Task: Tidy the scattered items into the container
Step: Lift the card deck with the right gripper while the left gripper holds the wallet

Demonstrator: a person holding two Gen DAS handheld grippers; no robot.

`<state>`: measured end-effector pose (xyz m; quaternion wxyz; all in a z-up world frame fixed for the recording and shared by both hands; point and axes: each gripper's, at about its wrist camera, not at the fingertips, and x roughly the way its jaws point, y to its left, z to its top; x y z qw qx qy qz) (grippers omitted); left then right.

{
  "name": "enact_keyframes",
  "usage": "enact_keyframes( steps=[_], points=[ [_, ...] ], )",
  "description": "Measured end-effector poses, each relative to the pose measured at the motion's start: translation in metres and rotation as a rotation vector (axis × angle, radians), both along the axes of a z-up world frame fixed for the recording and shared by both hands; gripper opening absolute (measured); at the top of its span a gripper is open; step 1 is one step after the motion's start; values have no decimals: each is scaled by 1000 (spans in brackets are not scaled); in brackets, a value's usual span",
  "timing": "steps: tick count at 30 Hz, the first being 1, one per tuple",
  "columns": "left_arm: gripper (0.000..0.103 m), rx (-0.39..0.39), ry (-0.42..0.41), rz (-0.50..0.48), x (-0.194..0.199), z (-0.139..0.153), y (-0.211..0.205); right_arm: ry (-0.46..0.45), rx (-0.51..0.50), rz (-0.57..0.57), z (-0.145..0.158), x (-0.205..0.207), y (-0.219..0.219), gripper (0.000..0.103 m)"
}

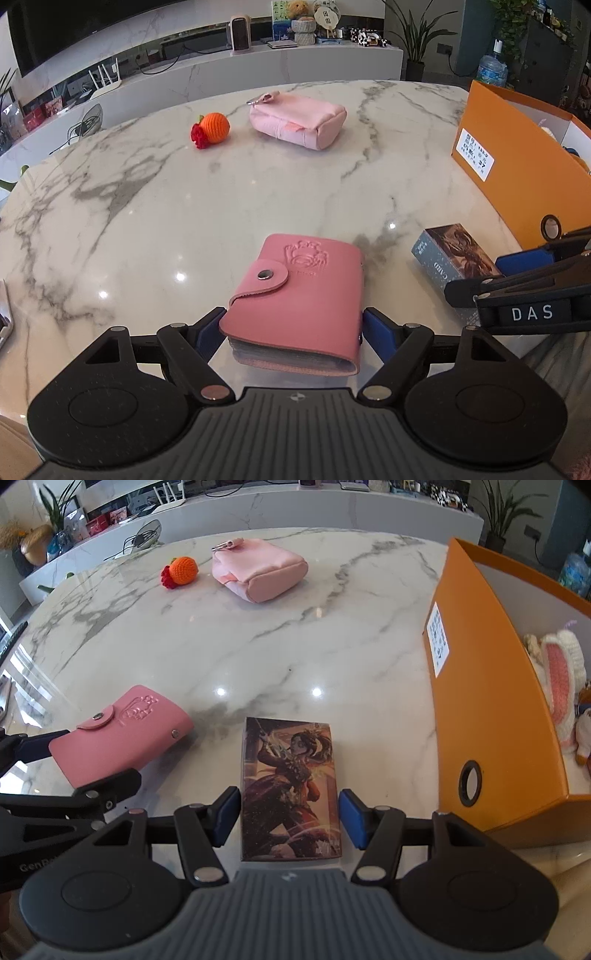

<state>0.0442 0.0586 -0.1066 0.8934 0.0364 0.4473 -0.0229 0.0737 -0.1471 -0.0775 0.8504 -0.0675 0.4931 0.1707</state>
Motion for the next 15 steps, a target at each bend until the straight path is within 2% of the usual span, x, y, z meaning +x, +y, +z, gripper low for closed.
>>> enact_keyframes(
  steps=[4,11,15],
  points=[
    [93,-2,8,-2,0,-5,-1,-23,-12,13,-1,-3,4,62],
    [93,-16,33,9,2,-14,3,13,48,-21,-10,2,-4,63],
    [94,-27,33,18,4,-18,4,-5,60,-48,-14,5,-7,74]
  ],
)
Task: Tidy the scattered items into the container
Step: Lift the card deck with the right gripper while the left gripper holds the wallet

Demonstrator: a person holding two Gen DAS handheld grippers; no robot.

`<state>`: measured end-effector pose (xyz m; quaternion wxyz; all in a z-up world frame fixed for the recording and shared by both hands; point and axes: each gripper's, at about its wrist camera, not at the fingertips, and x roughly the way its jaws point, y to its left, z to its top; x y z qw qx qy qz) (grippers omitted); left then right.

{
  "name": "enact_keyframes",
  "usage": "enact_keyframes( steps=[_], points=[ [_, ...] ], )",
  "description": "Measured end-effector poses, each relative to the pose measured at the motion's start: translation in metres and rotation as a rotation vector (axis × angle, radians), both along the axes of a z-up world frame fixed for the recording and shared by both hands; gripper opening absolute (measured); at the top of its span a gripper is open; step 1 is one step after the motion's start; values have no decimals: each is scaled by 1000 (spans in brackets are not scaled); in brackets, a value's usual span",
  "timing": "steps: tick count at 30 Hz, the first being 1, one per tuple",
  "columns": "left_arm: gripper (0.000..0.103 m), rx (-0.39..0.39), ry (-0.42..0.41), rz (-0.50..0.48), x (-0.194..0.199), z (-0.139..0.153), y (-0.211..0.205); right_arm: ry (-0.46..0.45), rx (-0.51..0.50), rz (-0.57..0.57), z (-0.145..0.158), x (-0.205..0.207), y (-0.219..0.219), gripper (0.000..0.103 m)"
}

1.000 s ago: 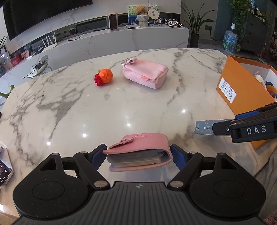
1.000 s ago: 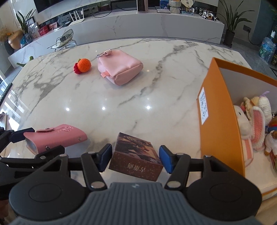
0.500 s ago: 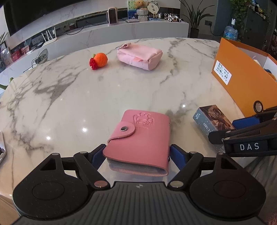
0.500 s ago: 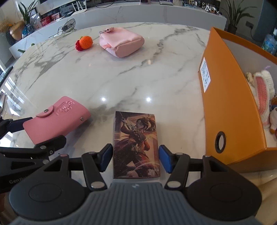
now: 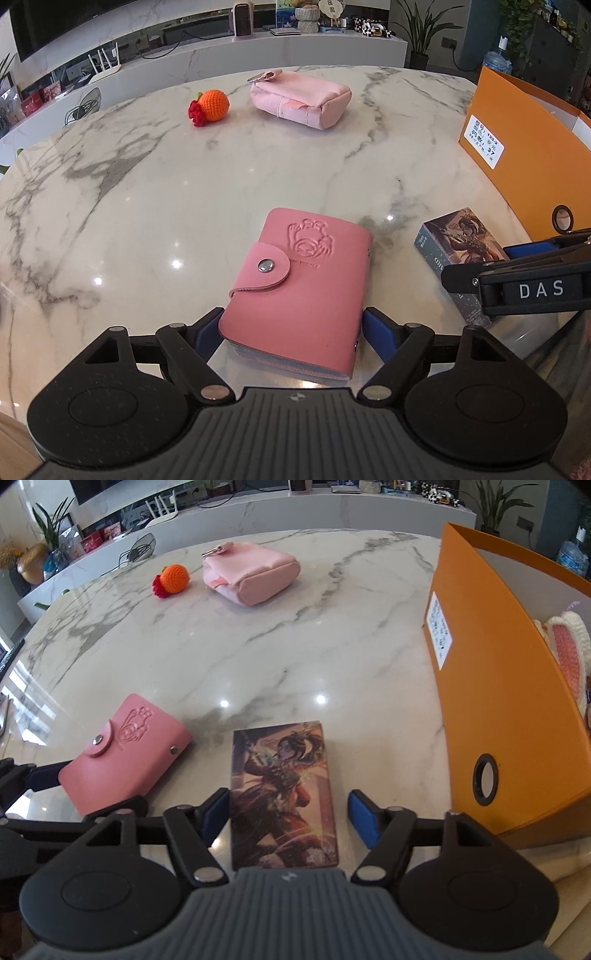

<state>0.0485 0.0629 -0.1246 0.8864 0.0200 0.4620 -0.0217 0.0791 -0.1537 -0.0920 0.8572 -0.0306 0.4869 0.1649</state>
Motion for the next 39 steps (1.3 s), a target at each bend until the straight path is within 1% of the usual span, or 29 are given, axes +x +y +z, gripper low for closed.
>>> enact_keyframes(
  steps=[3,8,10,13,14,15,19,22,28,39],
  points=[
    [94,-7,11,6,2,-4,0,-15,4,-1,-2,1,0,75],
    [94,-11,0,3,5,-6,0,-77,-68,32,-6,-3,12,76],
    [94,-13,-2,2,5,-6,1,-109,-97,47,-8,-7,17,73],
    [94,-8,-2,-1,5,-6,0,-131,-89,45,-8,-8,16,69],
    [94,-8,-1,-3,6,-6,0,-138,-85,47,-8,-9,16,64],
    [94,-7,-1,-4,6,-6,0,-144,-85,51,-7,-10,17,60],
    [93,4,-6,-14,4,-4,-2,-143,-80,40,-7,-10,16,60],
    [93,17,-26,-26,1,-1,-6,-140,-83,25,-6,-11,14,60],
    [92,35,-72,-34,-4,14,-12,-170,-53,7,6,-14,9,60],
    [90,79,-172,-56,-18,49,-27,-256,62,-7,47,-29,-6,60]
  ],
)
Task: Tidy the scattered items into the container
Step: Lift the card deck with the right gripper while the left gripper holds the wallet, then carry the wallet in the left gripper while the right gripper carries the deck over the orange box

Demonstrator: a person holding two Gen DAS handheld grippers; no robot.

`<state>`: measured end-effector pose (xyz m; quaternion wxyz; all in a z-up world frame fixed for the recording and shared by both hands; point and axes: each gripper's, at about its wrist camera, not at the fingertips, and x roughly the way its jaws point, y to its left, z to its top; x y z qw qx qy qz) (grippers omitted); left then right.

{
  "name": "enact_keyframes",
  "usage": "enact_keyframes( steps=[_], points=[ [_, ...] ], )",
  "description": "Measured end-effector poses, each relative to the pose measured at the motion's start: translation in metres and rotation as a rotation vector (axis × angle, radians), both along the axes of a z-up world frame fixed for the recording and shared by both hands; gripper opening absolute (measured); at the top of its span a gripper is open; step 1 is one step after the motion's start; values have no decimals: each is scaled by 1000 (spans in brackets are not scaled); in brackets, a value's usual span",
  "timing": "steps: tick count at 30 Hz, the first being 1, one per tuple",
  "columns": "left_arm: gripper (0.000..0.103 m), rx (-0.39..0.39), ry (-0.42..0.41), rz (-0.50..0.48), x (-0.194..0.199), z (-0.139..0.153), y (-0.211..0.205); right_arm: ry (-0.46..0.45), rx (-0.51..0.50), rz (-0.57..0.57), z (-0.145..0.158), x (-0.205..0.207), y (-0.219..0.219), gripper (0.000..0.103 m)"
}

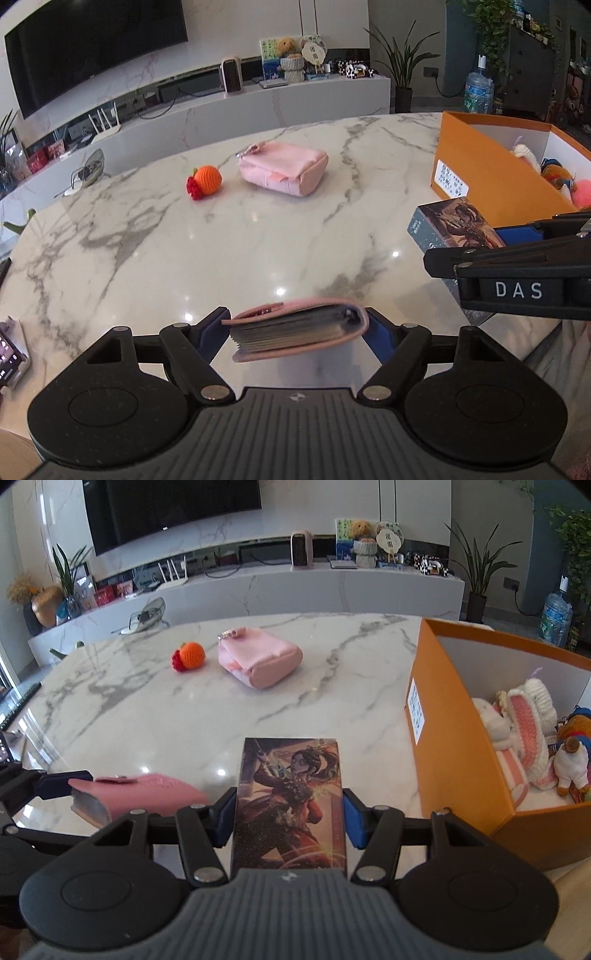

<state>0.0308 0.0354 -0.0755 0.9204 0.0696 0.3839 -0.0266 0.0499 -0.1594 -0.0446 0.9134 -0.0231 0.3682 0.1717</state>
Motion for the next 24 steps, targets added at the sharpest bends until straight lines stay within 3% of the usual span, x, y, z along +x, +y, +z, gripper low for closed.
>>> enact_keyframes(
  steps=[13,24],
  points=[
    [89,5,-89,-13,-4,39,-18,-73,75,-13,32,-11,-23,60],
    [88,4,-170,-95,10,72,-49,-140,140,-93,73,3,-66,60]
  ],
)
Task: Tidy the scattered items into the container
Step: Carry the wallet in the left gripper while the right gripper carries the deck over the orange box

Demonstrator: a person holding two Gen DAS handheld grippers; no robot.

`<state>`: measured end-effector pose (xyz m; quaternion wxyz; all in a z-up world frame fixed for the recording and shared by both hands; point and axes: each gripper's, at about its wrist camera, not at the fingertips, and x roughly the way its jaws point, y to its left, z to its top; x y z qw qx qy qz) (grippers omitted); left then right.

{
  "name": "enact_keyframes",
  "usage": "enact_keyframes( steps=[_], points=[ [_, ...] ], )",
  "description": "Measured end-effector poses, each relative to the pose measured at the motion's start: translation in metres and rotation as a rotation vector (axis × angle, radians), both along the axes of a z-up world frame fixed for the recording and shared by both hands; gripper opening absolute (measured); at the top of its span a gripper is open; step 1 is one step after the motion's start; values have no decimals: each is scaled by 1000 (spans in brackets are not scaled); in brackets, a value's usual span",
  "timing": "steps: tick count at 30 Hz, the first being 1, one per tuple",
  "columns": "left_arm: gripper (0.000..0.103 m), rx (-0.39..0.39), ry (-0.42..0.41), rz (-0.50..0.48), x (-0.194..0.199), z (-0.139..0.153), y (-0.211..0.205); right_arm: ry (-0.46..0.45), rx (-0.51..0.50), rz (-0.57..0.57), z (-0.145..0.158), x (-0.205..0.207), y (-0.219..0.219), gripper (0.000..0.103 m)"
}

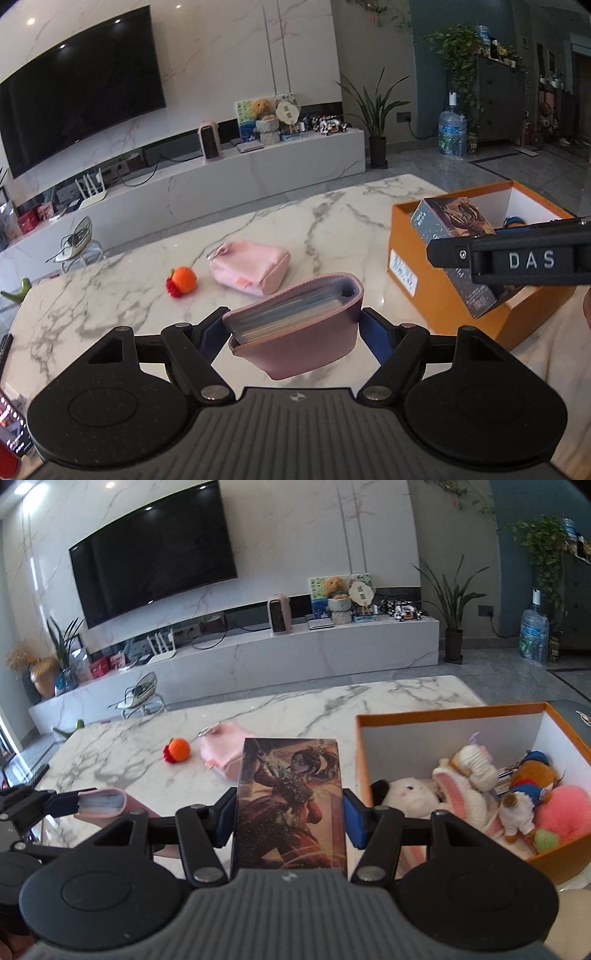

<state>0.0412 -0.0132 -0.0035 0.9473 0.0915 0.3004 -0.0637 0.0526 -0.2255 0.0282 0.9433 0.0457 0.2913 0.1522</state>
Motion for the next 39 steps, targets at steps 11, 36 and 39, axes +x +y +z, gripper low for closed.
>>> enact_keyframes(
  steps=[11,36,39],
  points=[
    [88,-22,-76,-149,23,36,-53,-59,-10,-110,37,10,-52,60],
    [89,-66,98,-425,82,-8,-171,204,19,-327,-21,65,-178,60],
    [89,-58,127,-439,84,-16,-175,210,36,-305,-23,76,-179,60]
  ],
)
